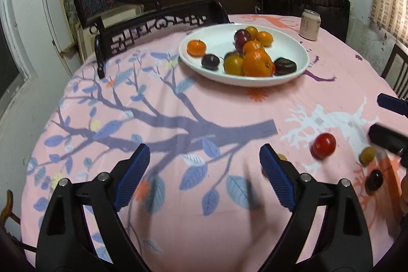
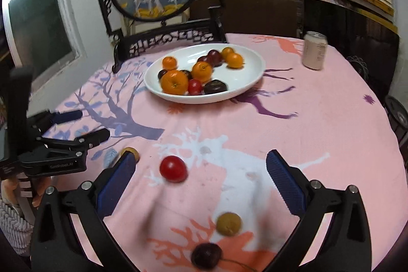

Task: Organize fruits
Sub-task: 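Move both tools back toward the remaining fruits on the cloth, then grasp brown round fruit with left tool while right tool grasps dark cherry, then place both fruits on the plate and open both tools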

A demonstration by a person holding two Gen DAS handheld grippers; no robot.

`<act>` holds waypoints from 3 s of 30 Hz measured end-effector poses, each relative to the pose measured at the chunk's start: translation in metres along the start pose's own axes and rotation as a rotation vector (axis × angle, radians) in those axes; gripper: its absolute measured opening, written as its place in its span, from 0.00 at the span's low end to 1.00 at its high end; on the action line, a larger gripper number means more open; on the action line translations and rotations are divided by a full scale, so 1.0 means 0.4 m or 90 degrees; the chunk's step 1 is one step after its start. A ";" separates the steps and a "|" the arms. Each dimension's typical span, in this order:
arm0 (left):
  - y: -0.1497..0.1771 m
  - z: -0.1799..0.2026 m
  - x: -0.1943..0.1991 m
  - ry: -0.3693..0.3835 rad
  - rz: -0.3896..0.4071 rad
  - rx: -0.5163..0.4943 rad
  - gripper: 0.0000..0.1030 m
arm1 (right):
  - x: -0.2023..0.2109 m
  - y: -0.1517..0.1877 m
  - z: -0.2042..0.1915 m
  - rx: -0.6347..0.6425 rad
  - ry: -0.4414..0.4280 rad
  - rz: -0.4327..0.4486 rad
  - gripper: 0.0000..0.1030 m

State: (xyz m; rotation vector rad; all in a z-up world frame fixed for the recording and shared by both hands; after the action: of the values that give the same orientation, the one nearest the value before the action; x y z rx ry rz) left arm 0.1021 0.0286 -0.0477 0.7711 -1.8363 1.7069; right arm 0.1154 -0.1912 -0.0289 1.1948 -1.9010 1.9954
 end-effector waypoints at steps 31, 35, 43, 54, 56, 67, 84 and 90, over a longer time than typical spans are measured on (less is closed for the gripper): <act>0.098 0.142 -0.012 0.041 -0.052 -0.136 0.87 | 0.080 0.187 0.003 -0.017 -0.070 -0.083 0.44; 0.099 0.140 -0.015 0.044 -0.054 -0.133 0.87 | 0.057 0.192 -0.007 0.000 -0.055 -0.116 0.41; 0.073 0.130 -0.025 0.059 -0.049 -0.106 0.87 | 0.036 0.200 0.017 -0.039 -0.087 -0.141 0.28; 0.038 0.160 -0.080 0.090 -0.055 -0.113 0.59 | 0.037 0.200 0.025 -0.061 -0.108 -0.140 0.28; 0.035 0.167 -0.080 0.103 -0.052 -0.121 0.51 | 0.036 0.200 0.026 -0.062 -0.109 -0.140 0.28; 0.054 0.175 -0.052 0.138 -0.056 -0.113 0.23 | 0.034 0.197 0.036 -0.084 -0.123 -0.138 0.28; -0.288 0.048 -0.054 0.070 0.044 0.004 0.23 | 0.002 -0.184 0.053 -0.047 -0.035 0.015 0.28; -0.360 0.043 -0.216 0.073 -0.001 0.045 0.23 | -0.228 -0.257 0.092 -0.075 -0.011 -0.035 0.28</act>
State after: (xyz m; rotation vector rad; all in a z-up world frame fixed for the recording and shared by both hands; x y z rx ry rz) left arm 0.2654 0.0100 -0.0083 0.6873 -1.7053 1.7860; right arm 0.2542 -0.1666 -0.0084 1.2239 -1.9414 1.8246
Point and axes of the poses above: each gripper's, at about its wrist camera, not at the fingertips, and x roughly against the way its jaws point, z to its right, y to its underside, the point moved 4 cm from there along -x, roughly the way its jaws point
